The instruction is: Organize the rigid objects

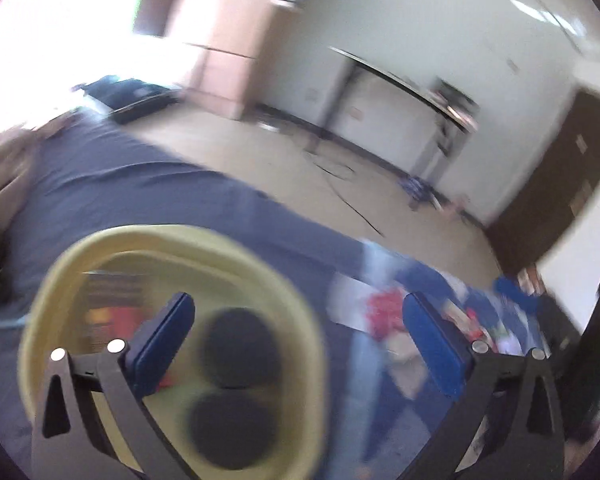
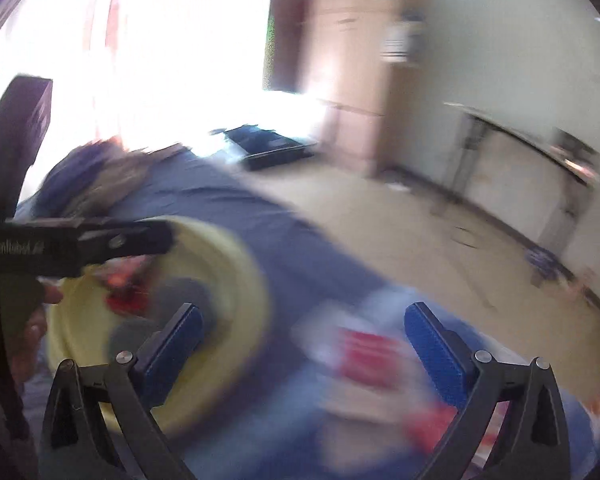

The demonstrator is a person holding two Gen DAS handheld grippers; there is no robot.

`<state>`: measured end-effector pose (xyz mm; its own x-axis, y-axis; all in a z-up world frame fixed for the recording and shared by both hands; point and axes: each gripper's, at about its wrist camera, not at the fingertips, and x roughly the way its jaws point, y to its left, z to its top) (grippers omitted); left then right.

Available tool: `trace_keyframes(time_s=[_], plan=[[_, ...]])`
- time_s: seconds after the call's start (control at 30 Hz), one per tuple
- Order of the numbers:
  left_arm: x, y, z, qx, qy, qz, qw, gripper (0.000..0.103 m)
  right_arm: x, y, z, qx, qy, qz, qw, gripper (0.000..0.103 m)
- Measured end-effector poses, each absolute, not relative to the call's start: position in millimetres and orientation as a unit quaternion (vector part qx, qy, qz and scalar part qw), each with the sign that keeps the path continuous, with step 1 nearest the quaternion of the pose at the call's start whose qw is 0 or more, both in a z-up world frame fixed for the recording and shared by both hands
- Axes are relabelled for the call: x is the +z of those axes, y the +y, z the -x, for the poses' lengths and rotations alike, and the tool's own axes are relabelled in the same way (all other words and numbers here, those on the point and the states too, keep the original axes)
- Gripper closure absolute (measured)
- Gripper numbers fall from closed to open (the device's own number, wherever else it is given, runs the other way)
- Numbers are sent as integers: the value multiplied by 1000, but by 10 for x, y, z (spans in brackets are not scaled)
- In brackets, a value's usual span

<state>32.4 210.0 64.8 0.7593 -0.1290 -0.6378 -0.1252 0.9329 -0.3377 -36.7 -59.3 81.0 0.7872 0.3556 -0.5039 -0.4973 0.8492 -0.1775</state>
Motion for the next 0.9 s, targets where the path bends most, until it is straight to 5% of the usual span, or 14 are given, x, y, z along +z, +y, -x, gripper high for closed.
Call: trace_keyframes(time_s=[0.3,0.7,0.8,0.83,0.9], plan=[[90,749,-1161,2,424,114,898,0,520,-2507,354,35,292,13,956,0],[-51,-152,-1098,-98,343,49,933,0,291,-2975,-29,45,341,-3,939,0],[-49,-201,-1096,-110,333,46,935,17,297,-3136,-95,51,344,-10,938,0],[-51,-197,-1114,-114,336,49,934,31,290,-3147,-95,50,345,-12,937,0],[-69,-201,-1144,-122,341,44,931,37,261,-3154,-119,53,347,-15,936,0]])
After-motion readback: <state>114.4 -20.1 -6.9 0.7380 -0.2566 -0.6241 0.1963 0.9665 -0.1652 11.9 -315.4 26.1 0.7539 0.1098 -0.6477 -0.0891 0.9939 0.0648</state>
